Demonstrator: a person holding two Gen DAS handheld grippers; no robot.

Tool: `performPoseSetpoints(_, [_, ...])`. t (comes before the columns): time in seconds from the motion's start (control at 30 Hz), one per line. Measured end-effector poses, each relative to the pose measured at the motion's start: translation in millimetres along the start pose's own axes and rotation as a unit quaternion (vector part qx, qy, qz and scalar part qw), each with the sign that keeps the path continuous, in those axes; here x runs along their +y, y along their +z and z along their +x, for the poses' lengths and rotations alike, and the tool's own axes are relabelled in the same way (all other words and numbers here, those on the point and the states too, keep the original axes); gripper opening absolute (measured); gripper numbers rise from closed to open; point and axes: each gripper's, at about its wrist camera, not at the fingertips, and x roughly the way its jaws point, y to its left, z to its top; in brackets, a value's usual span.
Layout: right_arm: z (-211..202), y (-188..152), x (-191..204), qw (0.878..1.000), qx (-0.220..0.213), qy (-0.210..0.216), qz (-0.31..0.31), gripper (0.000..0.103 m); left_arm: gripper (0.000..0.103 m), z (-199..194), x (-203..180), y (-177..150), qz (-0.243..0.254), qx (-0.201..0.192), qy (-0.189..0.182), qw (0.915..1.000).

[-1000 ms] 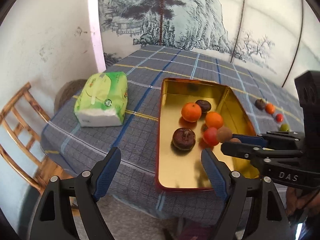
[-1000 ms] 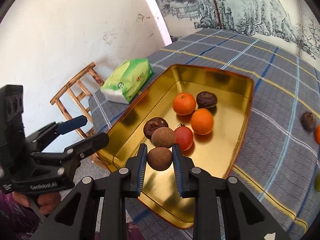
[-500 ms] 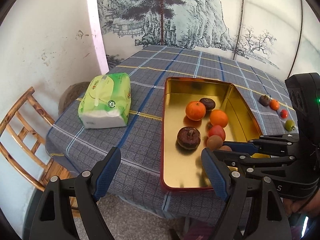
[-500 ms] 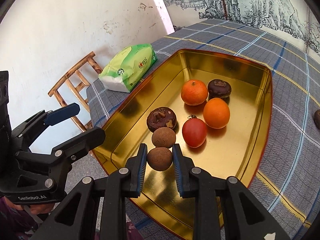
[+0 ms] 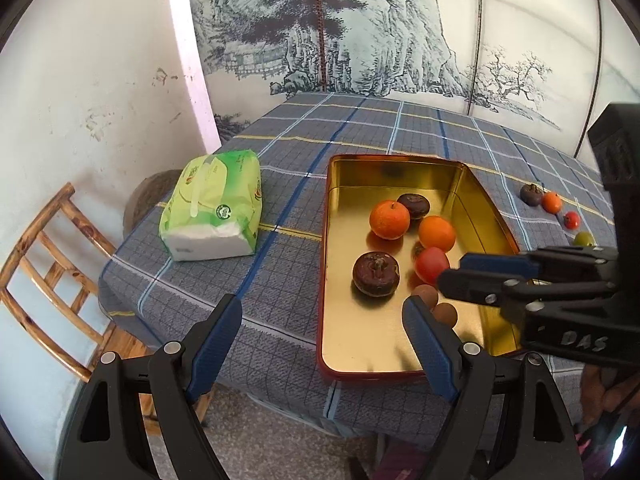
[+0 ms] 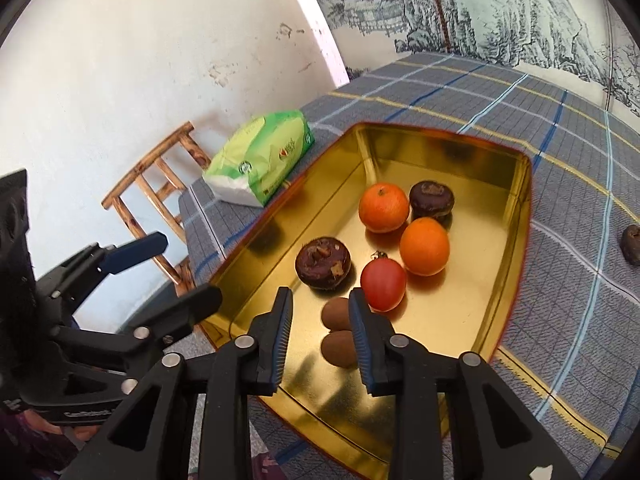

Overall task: Organize fruits
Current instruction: 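Carry the two brown fruits into the tray and release with the right gripper, then grasp the green fruit with the left gripper and lift it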

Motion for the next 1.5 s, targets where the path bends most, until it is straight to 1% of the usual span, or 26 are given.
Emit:
performPoseSetpoints(0.17, [-28.7, -8.7, -9.5, 1.0, -0.03, -0.002, 0.004, 0.035, 0.082, -4.9, -8.3, 1.6, 0.014, -0.003, -0.002, 0.9999])
performPoseSetpoints(0.23, [-44.9, -17.5, -19.1, 0.999, -0.044, -0.014, 0.007, 0.038, 0.083, -7.2, -13.0, 2.5, 0.02, -0.003, -0.008, 0.9998])
performPoseSetpoints(0.27, [-54.0, -22.9, -24.9, 0.998, -0.052, -0.021, 0.009, 0.039, 0.083, -8.7, -16.3, 3.2, 0.025, -0.004, -0.014, 0.9996])
performPoseSetpoints(0.33, [-75.4, -36.1, -40.5, 0.997, -0.067, -0.042, 0.018, 0.047, 0.083, -10.9, -23.3, 3.7, 0.037, -0.006, -0.022, 0.9991])
performPoseSetpoints(0.43, [-110.0, -62.2, -73.6, 0.991, -0.087, -0.091, 0.045, 0.053, 0.083, -15.7, -39.9, 5.9, 0.062, -0.01, -0.047, 0.9969])
performPoseSetpoints(0.47, [-120.7, -71.2, -86.9, 0.988, -0.091, -0.111, 0.057, 0.054, 0.083, -17.1, -45.8, 7.1, 0.07, -0.011, -0.058, 0.9958])
performPoseSetpoints(0.5, [-132.1, -82.0, -102.2, 0.983, -0.093, -0.142, 0.068, 0.054, 0.083, -18.2, -52.8, 8.7, 0.077, -0.009, -0.073, 0.9943])
performPoseSetpoints(0.57, [-151.1, -102.6, -132.6, 0.971, -0.09, -0.199, 0.094, 0.055, 0.083, -20.1, -69.5, 13.1, 0.09, -0.002, -0.116, 0.9891])
performPoseSetpoints(0.63, [-169.1, -120.8, -160.2, 0.961, -0.094, -0.229, 0.127, 0.055, 0.083, -20.7, -85.7, 19.8, 0.101, 0.005, -0.152, 0.9833])
performPoseSetpoints(0.67, [-173.9, -127.4, -169.0, 0.956, -0.096, -0.241, 0.136, 0.055, 0.083, -20.8, -97.8, 23.9, 0.109, 0.008, -0.172, 0.979])
performPoseSetpoints(0.7, [-182.6, -136.7, -183.3, 0.948, -0.097, -0.262, 0.15, 0.055, 0.083, -20.7, -108.0, 27.0, 0.115, 0.01, -0.185, 0.9759])
performPoseSetpoints(0.73, [-188.4, -142.9, -193.3, 0.943, -0.097, -0.275, 0.159, 0.055, 0.085, -19.6, -120.4, 30.5, 0.119, 0.015, -0.202, 0.9721])
performPoseSetpoints(0.8, [-197.1, -154.9, -211.3, 0.936, -0.096, -0.292, 0.174, 0.055, 0.086, -13.4, -146.0, 38.7, 0.128, 0.03, -0.242, 0.9613])
performPoseSetpoints(0.83, [-200.3, -159.4, -218.9, 0.933, -0.097, -0.295, 0.182, 0.056, 0.086, -9.3, -160.9, 42.6, 0.135, 0.039, -0.262, 0.9549])
performPoseSetpoints(0.9, [-205.9, -169.1, -233.5, 0.929, -0.105, -0.29, 0.205, 0.058, 0.086, 0.0, -194.1, 49.5, 0.153, 0.052, -0.277, 0.9473])
performPoseSetpoints(0.97, [-210.3, -178.0, -245.7, 0.927, -0.112, -0.275, 0.229, 0.06, 0.086, 5.3, -221.6, 54.7, 0.175, 0.047, -0.294, 0.9387])
performPoseSetpoints(1.0, [-212.7, -180.8, -248.8, 0.927, -0.115, -0.269, 0.234, 0.06, 0.086, 8.1, -232.9, 56.7, 0.183, 0.043, -0.296, 0.9364])
performPoseSetpoints(1.07, [-217.4, -180.2, -249.9, 0.929, -0.129, -0.259, 0.231, 0.062, 0.085, 18.7, -258.6, 62.4, 0.197, 0.046, -0.291, 0.9351])
performPoseSetpoints(1.1, [-217.5, -181.1, -249.9, 0.93, -0.132, -0.256, 0.229, 0.064, 0.085, 26.1, -273.1, 66.1, 0.201, 0.055, -0.299, 0.9313])
performPoseSetpoints(1.17, [-216.6, -181.9, -249.1, 0.933, -0.13, -0.247, 0.228, 0.064, 0.083, 37.9, -290.9, 69.2, 0.209, 0.061, -0.307, 0.9265])
performPoseSetpoints(1.23, [-216.8, -183.4, -247.8, 0.935, -0.135, -0.241, 0.224, 0.065, 0.081, 54.2, -311.1, 70.9, 0.219, 0.068, -0.294, 0.9279])
performPoseSetpoints(1.27, [-217.6, -183.9, -247.0, 0.935, -0.139, -0.238, 0.223, 0.067, 0.077, 61.5, -317.3, 71.4, 0.222, 0.073, -0.29, 0.9281])
performPoseSetpoints(1.3, [-218.9, -184.7, -246.8, 0.936, -0.143, -0.232, 0.222, 0.07, 0.074, 69.9, -323.6, 72.0, 0.225, 0.079, -0.285, 0.9284])
performPoseSetpoints(1.33, [-219.7, -184.7, -247.0, 0.936, -0.146, -0.229, 0.223, 0.072, 0.068, 77.6, -328.6, 72.4, 0.225, 0.084, -0.281, 0.9291])
performPoseSetpoints(1.43, [-222.8, -186.9, -248.3, 0.936, -0.156, -0.215, 0.23, 0.074, 0.058, 95.5, -336.2, 71.0, 0.222, 0.095, -0.278, 0.9297])
performPoseSetpoints(1.5, [-223.6, -187.6, -249.3, 0.937, -0.159, -0.205, 0.233, 0.075, 0.056, 106.6, -342.3, 70.6, 0.219, 0.104, -0.276, 0.9302])
